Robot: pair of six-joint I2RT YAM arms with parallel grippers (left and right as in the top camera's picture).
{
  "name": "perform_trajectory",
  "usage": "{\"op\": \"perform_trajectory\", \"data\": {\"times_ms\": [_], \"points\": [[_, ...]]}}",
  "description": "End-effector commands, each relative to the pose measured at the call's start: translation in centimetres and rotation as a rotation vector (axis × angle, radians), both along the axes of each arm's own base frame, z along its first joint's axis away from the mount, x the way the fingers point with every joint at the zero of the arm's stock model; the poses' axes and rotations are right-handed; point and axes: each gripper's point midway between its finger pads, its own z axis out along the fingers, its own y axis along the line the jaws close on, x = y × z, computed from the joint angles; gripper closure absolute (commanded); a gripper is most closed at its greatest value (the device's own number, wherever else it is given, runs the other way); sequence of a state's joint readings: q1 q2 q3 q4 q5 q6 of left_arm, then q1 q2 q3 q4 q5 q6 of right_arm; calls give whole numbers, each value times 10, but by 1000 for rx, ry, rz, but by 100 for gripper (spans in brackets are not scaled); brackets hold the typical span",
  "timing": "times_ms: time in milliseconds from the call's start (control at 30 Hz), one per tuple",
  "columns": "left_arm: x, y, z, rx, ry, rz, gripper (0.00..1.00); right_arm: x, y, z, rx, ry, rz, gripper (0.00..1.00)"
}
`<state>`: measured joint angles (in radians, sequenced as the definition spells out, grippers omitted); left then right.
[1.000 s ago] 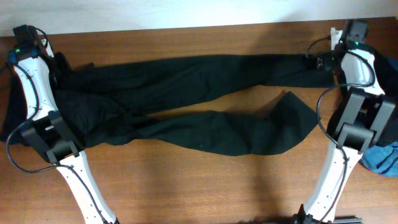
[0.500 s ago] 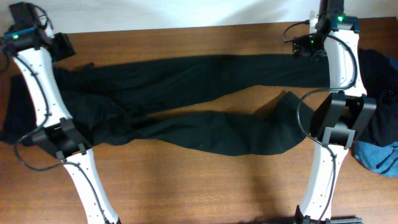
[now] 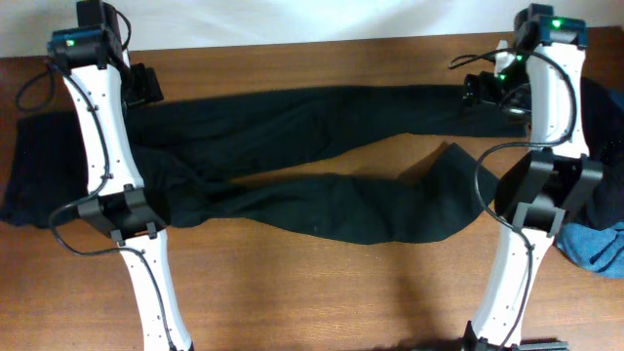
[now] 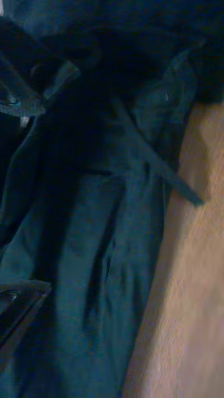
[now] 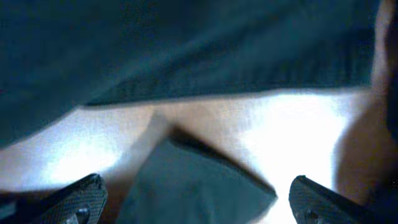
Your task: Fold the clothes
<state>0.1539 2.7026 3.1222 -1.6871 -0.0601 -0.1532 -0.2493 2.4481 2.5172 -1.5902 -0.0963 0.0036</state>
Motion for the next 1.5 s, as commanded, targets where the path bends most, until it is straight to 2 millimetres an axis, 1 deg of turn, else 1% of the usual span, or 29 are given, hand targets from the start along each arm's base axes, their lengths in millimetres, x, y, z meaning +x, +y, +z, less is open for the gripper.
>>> {"op": "perform_trajectory", "data": {"times_ms": [0, 100, 233, 300, 333, 400, 467, 567, 667, 700, 767, 900, 1000, 1133, 1167, 1267, 1333, 1467], "points": [[-4, -27, 71, -126, -167, -42, 17, -13, 1, 65, -18, -104, -27, 1], [-11, -41, 105, -135, -232, -74, 16, -31, -2, 82, -41, -82, -79, 1], [-25, -60, 144, -118, -298, -120, 14, -37, 2, 102, -38, -127, -78, 1], [-34, -67, 158, -111, -310, -133, 13, -40, 7, 113, -22, -155, -75, 1], [-39, -70, 162, -108, -306, -137, 7, -43, 10, 119, -7, -167, -74, 1], [-53, -72, 168, -88, -281, -136, 6, -52, 14, 129, -2, -179, -83, 1], [-70, -68, 167, -49, -230, -120, 5, -66, 16, 138, -10, -178, -91, 1], [-101, -60, 157, -11, -133, -98, 4, -90, 22, 142, -6, -154, -92, 1], [-132, -53, 142, 27, -32, -79, 2, -113, 24, 136, -19, -103, -95, 1], [-143, -51, 136, 41, 4, -65, 2, -121, 22, 131, -34, -79, -98, 1], [-160, -45, 126, 63, 52, -35, 2, -130, 22, 123, -43, -47, -99, 1], [-178, -26, 110, 117, 65, 46, 1, -141, 24, 98, -31, 23, -124, 1], [-183, -6, 96, 120, 44, 112, 1, -144, 25, 78, -23, 63, -128, 1], [-193, 27, 61, 99, 68, 217, 1, -148, 26, 51, -14, 104, -149, 1], [-192, 34, 46, 75, 68, 219, 1, -147, 27, 42, -12, 105, -149, 1], [-180, 43, 19, 27, 30, 124, 1, -146, 27, 30, -10, 107, -147, 1], [-174, 51, 12, 18, -1, 72, 1, -147, 27, 23, -9, 112, -147, 1], [-161, 59, 14, 3, -75, 6, 1, -146, 26, 16, -14, 108, -147, 1]]}}
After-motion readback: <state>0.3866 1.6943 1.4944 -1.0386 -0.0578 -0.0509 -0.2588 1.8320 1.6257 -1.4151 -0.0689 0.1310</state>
